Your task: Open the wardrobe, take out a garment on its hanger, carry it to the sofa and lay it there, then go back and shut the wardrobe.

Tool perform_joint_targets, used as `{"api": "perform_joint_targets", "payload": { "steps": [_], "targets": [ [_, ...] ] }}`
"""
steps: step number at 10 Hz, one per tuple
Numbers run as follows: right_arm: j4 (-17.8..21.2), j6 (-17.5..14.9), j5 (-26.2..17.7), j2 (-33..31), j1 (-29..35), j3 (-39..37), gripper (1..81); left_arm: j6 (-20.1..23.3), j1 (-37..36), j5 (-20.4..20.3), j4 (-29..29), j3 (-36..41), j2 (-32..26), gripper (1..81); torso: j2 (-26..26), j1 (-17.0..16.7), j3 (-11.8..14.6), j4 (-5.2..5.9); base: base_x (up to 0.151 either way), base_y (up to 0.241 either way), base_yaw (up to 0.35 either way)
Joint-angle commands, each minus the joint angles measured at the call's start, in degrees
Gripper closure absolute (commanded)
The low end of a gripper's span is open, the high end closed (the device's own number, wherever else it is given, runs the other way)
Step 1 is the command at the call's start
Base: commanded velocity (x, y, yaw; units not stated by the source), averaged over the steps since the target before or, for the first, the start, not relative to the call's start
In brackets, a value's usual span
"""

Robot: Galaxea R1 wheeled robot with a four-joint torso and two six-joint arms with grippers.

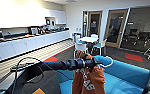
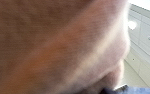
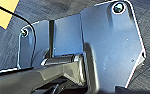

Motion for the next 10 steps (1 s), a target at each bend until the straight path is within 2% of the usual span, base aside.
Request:
{"api": "perform_joint_targets", "payload": {
  "steps": [1, 5, 10],
  "targets": [
    [-0.1, -0.26, -2.93, 0.64, 2.26, 0.62, 1.0, 1.84, -12.38, -2.5, 3.27, 1.46, 0.29, 81.1, 0.0, 0.0, 0.0, 0.0, 0.0, 0.0, 0.0],
    [-0.02, -0.26, -2.93, 0.55, 2.26, 0.62, 1.0, 1.93, -12.12, -2.5, 3.36, 1.29, 0.73, 81.1, 0.0, 0.0, 0.0, 0.0, 0.0, 0.0, 0.0],
    [-0.02, -0.26, -2.93, 0.55, 2.26, 0.62, 1.0, 1.93, -10.71, -2.23, 4.24, 1.02, 0.91, 81.1, -0.02, -0.06, 0.0, 0.0, 0.088, 0.0, 0.0]
  ]
}}
